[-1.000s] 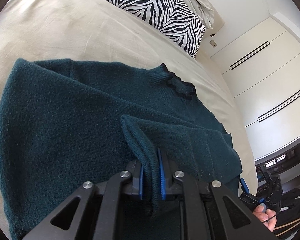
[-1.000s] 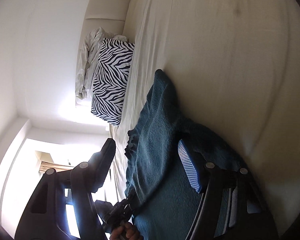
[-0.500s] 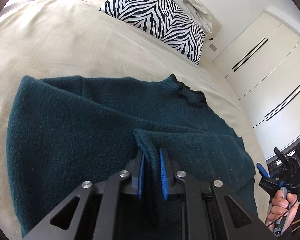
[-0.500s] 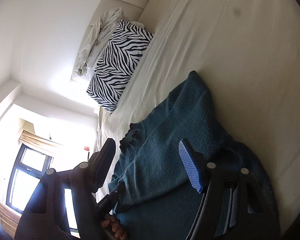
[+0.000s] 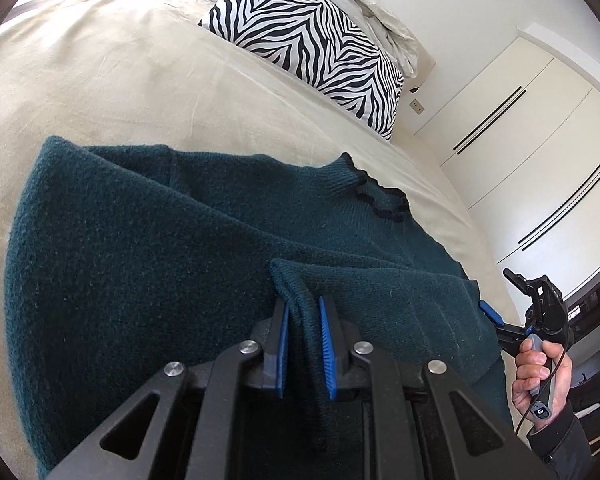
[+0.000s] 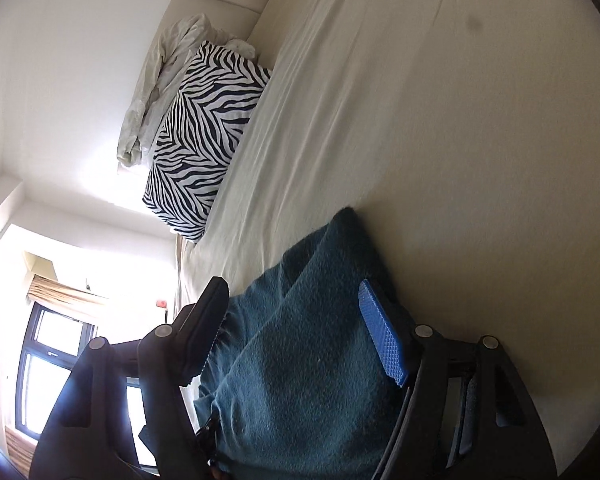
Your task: Fold small clothes
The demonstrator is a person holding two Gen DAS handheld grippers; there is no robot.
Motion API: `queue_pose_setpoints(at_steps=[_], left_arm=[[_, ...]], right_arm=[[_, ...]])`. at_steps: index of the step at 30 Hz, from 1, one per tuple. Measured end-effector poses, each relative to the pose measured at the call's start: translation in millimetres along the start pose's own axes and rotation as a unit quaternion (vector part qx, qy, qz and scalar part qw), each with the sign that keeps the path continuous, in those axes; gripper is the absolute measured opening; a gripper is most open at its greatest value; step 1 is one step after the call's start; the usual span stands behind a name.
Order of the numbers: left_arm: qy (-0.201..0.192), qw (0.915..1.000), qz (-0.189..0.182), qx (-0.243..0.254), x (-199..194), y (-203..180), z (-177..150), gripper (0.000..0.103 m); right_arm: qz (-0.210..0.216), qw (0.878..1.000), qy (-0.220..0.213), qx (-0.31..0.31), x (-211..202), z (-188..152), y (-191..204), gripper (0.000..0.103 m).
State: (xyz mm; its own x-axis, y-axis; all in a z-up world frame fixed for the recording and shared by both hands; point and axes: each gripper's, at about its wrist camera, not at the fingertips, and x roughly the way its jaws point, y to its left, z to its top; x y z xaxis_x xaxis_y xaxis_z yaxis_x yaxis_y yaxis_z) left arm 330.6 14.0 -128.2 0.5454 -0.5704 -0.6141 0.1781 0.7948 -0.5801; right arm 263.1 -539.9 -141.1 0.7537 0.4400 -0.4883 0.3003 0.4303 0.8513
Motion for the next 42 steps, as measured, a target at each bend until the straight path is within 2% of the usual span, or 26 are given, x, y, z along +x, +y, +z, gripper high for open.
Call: queue_pose_setpoints(at_steps=[4, 6, 8, 9, 11, 13, 14, 16, 17, 18, 19, 21, 24, 26, 31, 34, 42], left_arm=[[-0.004, 1.0000, 0.001, 0.003, 0.8, 0.0, -1.0, 0.018], [-0.004, 1.0000, -0.001, 0.001, 1.1, 1.0, -0.8, 0.019], [-0.004, 1.0000, -0.001, 0.001, 0.6, 1.1, -1.4, 0.019], [-0.003, 1.0000, -0.003, -0.001, 0.2, 1.4, -0.9, 0.019], [0.004, 0.9998, -0.013, -0.013, -2.1, 3.8, 1.6, 0.019], [0.012, 0.9996, -0.010, -0.023, -11.3, 5.0, 3.4, 0.020], [0.011, 0.9996, 0.004, -0.025, -21.6, 4.8, 1.8, 0.022], [-0.002, 0.9992, 0.021, -0.035, -53.8, 6.9, -5.7, 0.044], [-0.017, 0.9989, 0.022, -0.038, -74.8, 8.1, -12.6, 0.049], [-0.034, 0.9982, 0.029, -0.040, -97.6, 9.1, -20.6, 0.060], [-0.048, 0.9972, 0.041, -0.039, -119.9, 9.9, -29.9, 0.066], [-0.061, 0.9955, 0.057, -0.046, -158.9, 14.2, -53.5, 0.066], [-0.041, 0.9949, 0.068, -0.063, -194.4, 20.6, -94.9, 0.066], [-0.025, 0.9942, 0.087, -0.058, -208.0, 19.1, -123.4, 0.066], [0.016, 0.9931, 0.098, -0.063, -224.8, 13.9, -178.6, 0.066], [0.034, 0.9925, 0.105, -0.053, -229.7, 5.5, -198.4, 0.066], [0.068, 0.9932, 0.077, -0.054, -248.1, -3.6, -236.5, 0.066]], right_arm=[[0.022, 0.999, 0.000, -0.023, 4.3, 11.3, 17.2, 0.069], [0.018, 0.999, 0.018, -0.032, 14.2, 9.3, 21.4, 0.069], [-0.005, 0.998, 0.051, -0.036, 28.5, -1.0, 16.5, 0.069], [-0.004, 0.997, 0.055, -0.056, 31.1, -9.2, 16.1, 0.069], [-0.003, 0.993, 0.052, -0.103, 21.4, -23.5, 19.3, 0.069], [-0.005, 0.992, 0.059, -0.115, 3.5, -36.5, 17.6, 0.069], [-0.006, 0.991, 0.062, -0.118, -7.9, -42.0, 16.0, 0.069], [-0.020, 0.989, 0.068, -0.126, -33.5, -51.5, 12.2, 0.069], [-0.024, 0.989, 0.070, -0.129, -49.1, -56.9, 8.5, 0.069], [-0.035, 0.989, 0.067, -0.130, -65.6, -61.4, 5.2, 0.069], [-0.042, 0.989, 0.061, -0.128, -82.9, -65.6, 0.8, 0.069], [-0.034, 0.992, 0.044, -0.114, -120.3, -75.6, -11.1, 0.069], [-0.039, 0.993, 0.029, -0.108, -170.9, -100.0, -26.9, 0.069], [-0.050, 0.992, 0.030, -0.114, -196.7, -122.3, -34.3, 0.069], [-0.089, 0.984, 0.039, -0.147, -247.1, -176.3, -48.6, 0.069], [-0.097, 0.985, 0.050, -0.135, -269.6, -196.7, -65.2, 0.069], [-0.133, 0.977, 0.075, -0.146, -305.1, -233.6, -81.6, 0.069]])
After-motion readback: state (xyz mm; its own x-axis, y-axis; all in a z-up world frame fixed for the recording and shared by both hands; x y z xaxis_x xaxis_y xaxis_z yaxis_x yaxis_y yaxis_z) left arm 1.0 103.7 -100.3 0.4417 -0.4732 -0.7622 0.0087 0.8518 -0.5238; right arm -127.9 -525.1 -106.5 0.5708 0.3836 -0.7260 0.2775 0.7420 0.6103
